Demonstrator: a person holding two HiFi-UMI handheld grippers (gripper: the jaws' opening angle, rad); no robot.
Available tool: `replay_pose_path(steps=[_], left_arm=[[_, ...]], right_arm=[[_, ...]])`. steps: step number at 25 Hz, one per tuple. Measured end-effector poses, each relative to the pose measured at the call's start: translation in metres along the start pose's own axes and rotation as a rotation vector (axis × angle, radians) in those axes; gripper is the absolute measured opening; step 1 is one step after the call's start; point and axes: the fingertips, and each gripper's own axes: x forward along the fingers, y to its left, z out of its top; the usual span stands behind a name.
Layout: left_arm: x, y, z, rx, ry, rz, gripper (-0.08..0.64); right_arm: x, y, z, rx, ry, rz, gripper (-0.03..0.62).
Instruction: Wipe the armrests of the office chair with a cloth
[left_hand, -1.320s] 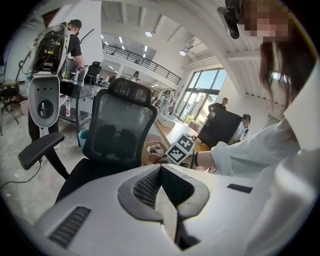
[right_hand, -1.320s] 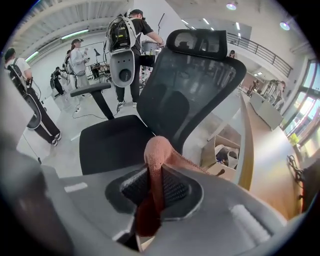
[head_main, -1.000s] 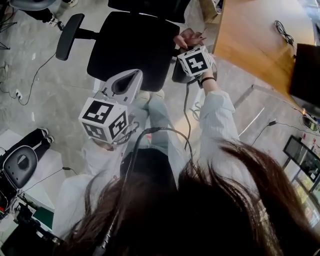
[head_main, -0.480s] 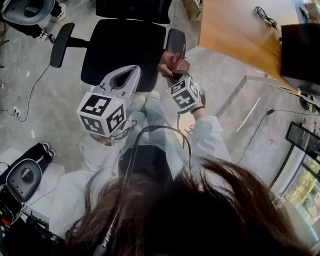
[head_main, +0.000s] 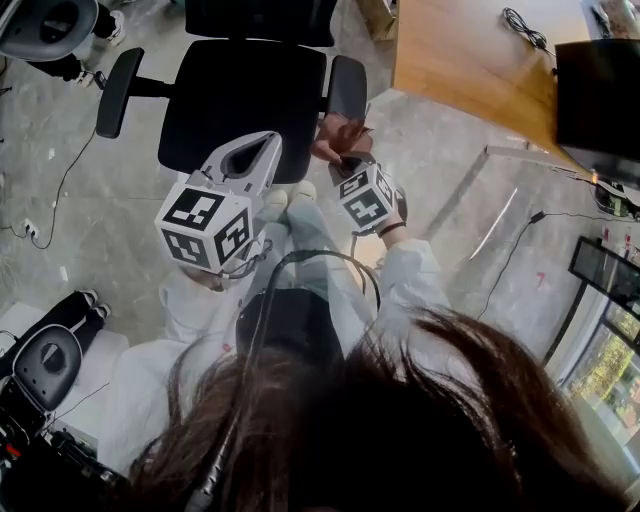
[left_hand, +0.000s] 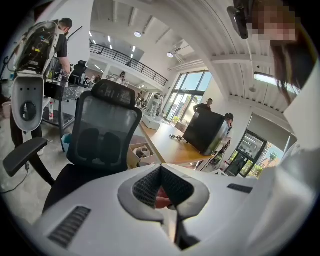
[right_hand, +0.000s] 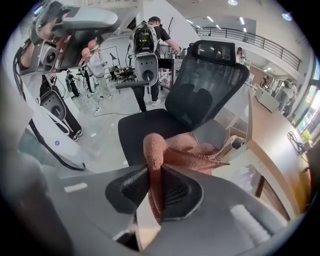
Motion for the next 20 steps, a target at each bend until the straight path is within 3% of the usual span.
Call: replay_pose_path(steps=[5,12,16,20], left_arm=[[-0.002,0.003,-0.001,-0.012,-0.006,0.007,0.003],[-0.002,0.001,0.003,-0.013,-0.025,-0.003,0.003],[-0.001,0.002,0.002,-0.016,-0.026,-0.015,0.003],[0.000,-0.003,0.009,-0.049,-0.053,-0.062,0.003]], right_arm=[[-0.004,-0.005,0.004,0.055,-0.034,0.006,0.044],[-0.006,-0.046,0.038,0.156,-0.132,-0.057,0.043],[-0.021,-0.066,0.068,0.263,-0.237,-0.048,0.043],[-0.064,-0.065,0.104,0.375,-0.414,0.031,0.043]])
